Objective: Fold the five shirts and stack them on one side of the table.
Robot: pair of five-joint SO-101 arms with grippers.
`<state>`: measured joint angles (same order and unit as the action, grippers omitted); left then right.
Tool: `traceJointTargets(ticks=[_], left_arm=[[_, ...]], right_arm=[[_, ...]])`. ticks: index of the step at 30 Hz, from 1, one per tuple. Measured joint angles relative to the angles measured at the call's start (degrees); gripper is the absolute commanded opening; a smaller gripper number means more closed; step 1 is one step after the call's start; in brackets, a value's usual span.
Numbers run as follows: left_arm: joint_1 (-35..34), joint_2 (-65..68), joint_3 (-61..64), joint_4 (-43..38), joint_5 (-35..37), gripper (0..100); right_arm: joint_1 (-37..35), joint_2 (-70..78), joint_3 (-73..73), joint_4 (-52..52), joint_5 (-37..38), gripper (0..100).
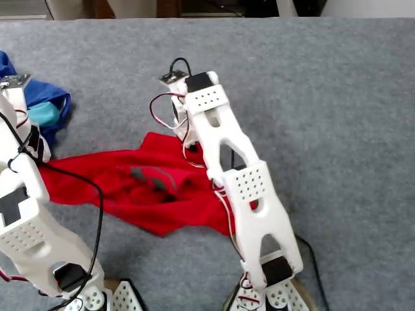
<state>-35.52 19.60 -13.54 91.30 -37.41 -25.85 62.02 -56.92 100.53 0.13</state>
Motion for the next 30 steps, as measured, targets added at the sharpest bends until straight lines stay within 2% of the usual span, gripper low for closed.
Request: traceJointTargets(ticks=[4,14,20,27,30], left_arm=[[0.0,0.0,0.0,0.0,0.0,2],[0.79,0.0,0.0,-0.09,0.0,2],[6.95,0.0,-3.69,0.09,0.18,2],[14.33,0.0,-24.44,0.7,14.42,2],[18.11,0.0,-36.04,4.66,18.55,2]], right_arm=[[0.44,0.0,-0.18,0.0,-1.76,0.7],[1.93,0.35,-0.35,0.09,-2.2,0.9],[6.42,-2.46,-3.87,0.35,-1.05,0.9],[9.76,-19.25,-12.04,0.35,1.49,0.9],[12.4,-27.25,-14.68,0.35,2.81,0.9]])
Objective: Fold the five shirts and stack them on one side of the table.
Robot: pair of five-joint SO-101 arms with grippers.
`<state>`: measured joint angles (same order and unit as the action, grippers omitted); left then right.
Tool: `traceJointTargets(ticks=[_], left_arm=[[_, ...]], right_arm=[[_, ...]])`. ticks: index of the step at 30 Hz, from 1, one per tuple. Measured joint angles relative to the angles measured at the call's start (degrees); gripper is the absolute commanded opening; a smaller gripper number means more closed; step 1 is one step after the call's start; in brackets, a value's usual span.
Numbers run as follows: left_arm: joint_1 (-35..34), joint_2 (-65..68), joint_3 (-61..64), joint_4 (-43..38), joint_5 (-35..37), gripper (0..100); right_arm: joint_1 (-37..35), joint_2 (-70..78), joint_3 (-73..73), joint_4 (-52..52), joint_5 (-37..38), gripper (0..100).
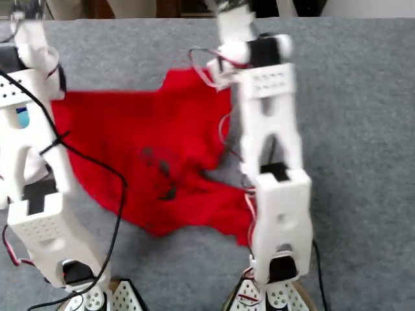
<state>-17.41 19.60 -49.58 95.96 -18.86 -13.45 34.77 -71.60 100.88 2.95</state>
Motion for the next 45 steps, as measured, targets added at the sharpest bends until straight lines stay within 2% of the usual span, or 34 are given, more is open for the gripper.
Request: traceJointTargets(ticks=[3,7,14,17,23,31,41,45], left_arm=[[3.87,0.0,-11.25,3.6,2.55,2],[5.71,-2.11,-21.27,4.31,7.21,2],[12.04,-18.55,-23.47,4.4,9.32,2],[13.27,-26.99,-23.03,4.4,11.25,2],[13.45,-43.16,-16.7,4.4,12.4,2],[13.8,-61.36,-5.01,4.4,12.4,2],[13.89,-64.44,9.58,4.13,12.4,2],[13.89,-64.79,16.0,-0.53,12.4,2]], right_arm=[[1.67,-8.26,-0.88,0.0,3.08,1.0],[3.78,-18.37,-1.41,0.18,6.51,1.2],[6.59,-36.92,-2.2,0.0,10.64,1.2],[9.93,-43.96,-2.37,-2.11,10.81,1.2],[17.93,-53.36,-2.46,-6.24,12.92,1.2],[19.34,-57.58,-2.81,-11.08,18.55,1.2],[19.52,-57.58,-1.93,-20.04,24.79,1.2],[19.52,-57.67,2.9,-21.89,27.34,1.2]])
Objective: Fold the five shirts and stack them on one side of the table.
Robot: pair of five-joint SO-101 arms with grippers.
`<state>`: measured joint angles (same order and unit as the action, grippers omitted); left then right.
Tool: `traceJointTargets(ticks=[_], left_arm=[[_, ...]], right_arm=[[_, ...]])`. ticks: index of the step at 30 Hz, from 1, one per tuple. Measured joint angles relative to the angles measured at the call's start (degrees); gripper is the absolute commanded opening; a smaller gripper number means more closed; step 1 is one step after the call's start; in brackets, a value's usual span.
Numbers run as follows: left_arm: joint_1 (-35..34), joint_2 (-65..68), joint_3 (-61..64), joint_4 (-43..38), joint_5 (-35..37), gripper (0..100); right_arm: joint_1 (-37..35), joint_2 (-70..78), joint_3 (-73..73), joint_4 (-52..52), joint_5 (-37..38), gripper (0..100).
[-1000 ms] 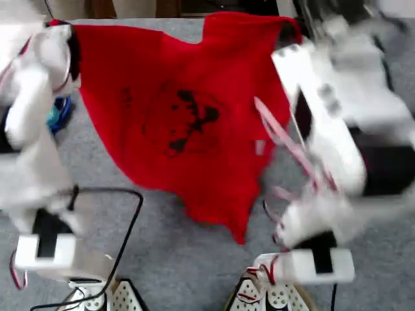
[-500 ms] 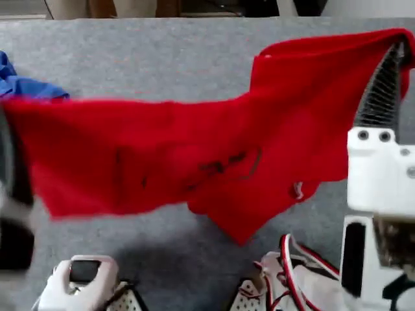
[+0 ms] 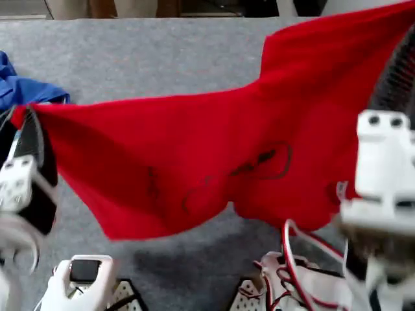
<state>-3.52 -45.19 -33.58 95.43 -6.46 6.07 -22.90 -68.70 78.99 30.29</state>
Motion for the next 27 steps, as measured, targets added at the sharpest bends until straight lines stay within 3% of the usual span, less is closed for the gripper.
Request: traceJointTargets(ticks=[7,14,20,27], left_arm=[[0.09,-0.09,6.95,-3.34,1.23,2],[0.09,-0.09,13.54,-5.71,1.49,2],[0.09,0.53,32.09,-16.62,1.49,2],[0.18,1.05,50.46,-33.41,1.49,2]], right_arm=[[0.0,0.09,1.85,-0.18,0.44,1.2],[0.0,0.26,12.84,-0.18,0.44,1.0],[0.0,0.62,25.93,-2.46,0.44,0.9],[0.0,0.62,44.22,-14.33,0.44,0.9]])
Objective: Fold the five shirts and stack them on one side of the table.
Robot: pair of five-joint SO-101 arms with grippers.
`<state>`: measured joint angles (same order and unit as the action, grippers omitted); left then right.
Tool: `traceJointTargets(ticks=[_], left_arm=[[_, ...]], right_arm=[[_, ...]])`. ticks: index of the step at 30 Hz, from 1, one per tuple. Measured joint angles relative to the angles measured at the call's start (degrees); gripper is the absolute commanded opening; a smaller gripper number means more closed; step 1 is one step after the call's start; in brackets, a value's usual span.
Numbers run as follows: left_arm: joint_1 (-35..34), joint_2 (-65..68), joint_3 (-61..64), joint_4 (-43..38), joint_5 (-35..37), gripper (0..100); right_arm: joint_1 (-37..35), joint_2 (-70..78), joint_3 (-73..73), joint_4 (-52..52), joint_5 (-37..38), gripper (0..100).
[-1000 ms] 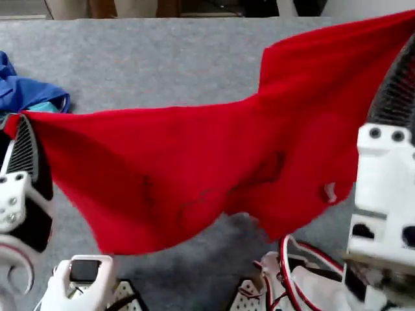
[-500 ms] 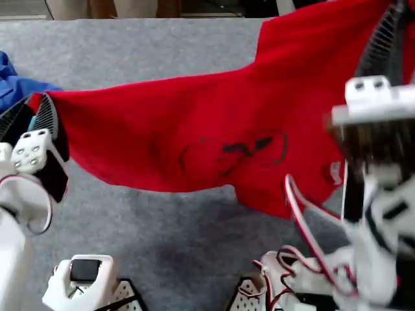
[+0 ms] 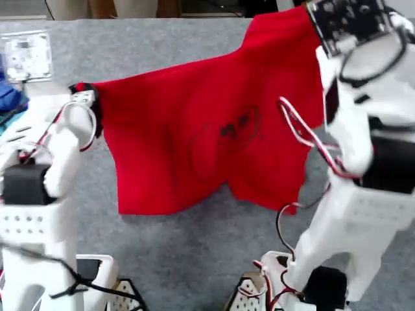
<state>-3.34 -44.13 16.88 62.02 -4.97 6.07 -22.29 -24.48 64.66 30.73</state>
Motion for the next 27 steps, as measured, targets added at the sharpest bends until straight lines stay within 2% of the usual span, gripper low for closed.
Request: traceJointTargets(ticks=[6,10,14,18,27], left_arm=[[-2.9,0.26,14.59,-20.48,0.0,2],[-4.75,3.34,20.4,-34.29,0.09,2],[-5.71,12.31,20.22,-43.78,0.09,2],[-6.07,24.44,14.42,-47.74,0.09,2],[-6.07,46.77,-5.71,-48.35,0.09,2]], right_arm=[[-0.88,4.22,14.24,-13.8,0.0,0.9],[-2.11,10.73,14.95,-17.76,-2.73,0.9],[-2.37,18.64,12.48,-18.55,-6.95,0.9],[-2.46,27.25,5.27,-18.55,-10.11,0.7],[-2.55,42.81,-11.69,-18.55,-11.87,0.6]])
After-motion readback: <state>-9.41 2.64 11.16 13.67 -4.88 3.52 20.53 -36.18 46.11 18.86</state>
